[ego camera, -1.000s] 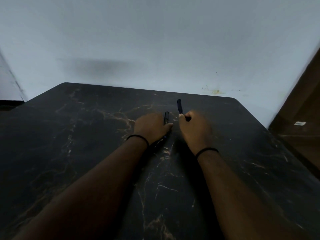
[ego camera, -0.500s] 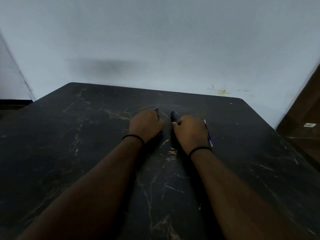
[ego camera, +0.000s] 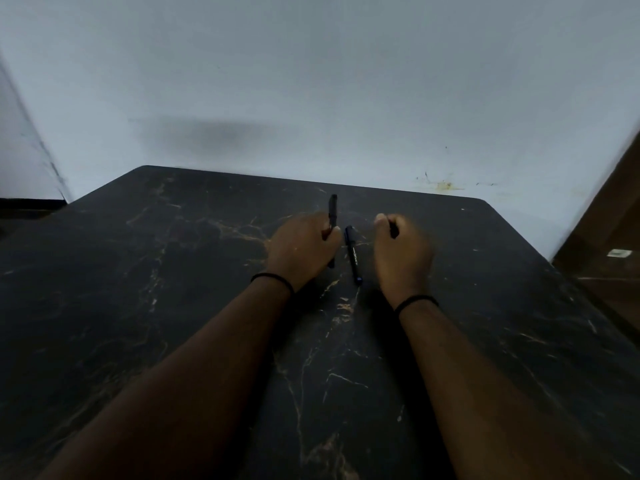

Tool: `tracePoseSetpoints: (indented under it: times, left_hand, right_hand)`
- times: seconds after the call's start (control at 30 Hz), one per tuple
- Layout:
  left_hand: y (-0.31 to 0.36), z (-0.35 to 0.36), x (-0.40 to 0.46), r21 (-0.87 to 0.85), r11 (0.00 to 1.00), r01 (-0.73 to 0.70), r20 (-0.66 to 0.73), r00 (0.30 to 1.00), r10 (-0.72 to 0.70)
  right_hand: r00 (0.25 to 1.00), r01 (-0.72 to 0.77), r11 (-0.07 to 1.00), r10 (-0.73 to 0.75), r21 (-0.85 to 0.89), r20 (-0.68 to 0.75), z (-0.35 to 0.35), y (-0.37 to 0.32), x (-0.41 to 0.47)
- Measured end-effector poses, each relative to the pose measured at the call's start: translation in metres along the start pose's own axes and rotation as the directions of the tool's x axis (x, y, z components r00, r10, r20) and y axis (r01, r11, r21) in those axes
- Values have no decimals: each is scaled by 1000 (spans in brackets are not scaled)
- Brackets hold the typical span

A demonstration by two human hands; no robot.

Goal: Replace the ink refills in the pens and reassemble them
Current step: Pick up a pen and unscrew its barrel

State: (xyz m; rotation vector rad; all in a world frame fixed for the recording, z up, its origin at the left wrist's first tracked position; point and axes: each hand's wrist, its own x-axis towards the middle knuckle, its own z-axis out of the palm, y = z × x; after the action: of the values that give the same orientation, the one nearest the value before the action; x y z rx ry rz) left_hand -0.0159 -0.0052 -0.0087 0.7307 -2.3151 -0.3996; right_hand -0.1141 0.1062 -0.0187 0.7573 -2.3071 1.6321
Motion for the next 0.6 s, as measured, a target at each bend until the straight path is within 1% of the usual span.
tracePoseSetpoints:
  times: [0.03, 0.13, 0.27, 0.4, 0.6]
  left_hand:
    - [2, 0, 0, -13, 999, -43, -28, 999, 43]
    - [10, 0, -3, -48, 985, -168, -78, 983, 164]
    - [16, 4, -7, -83, 958, -276, -32, 961, 274]
    - [16, 6, -7, -164, 938, -305, -9, 951, 308]
    - [15, 6, -7, -242, 920, -307, -58, 952, 302]
  right_hand:
    - [1000, -14, 997, 14, 70, -2, -1, 0, 1]
    - [997, -63, 970, 51, 237, 58, -2, -2, 3]
    - [992, -65, 922, 17, 381, 129, 0, -6, 3]
    - [986, -69, 906, -1, 418, 166, 1, -4, 4]
    - [972, -38, 900, -68, 434, 226, 2, -6, 3]
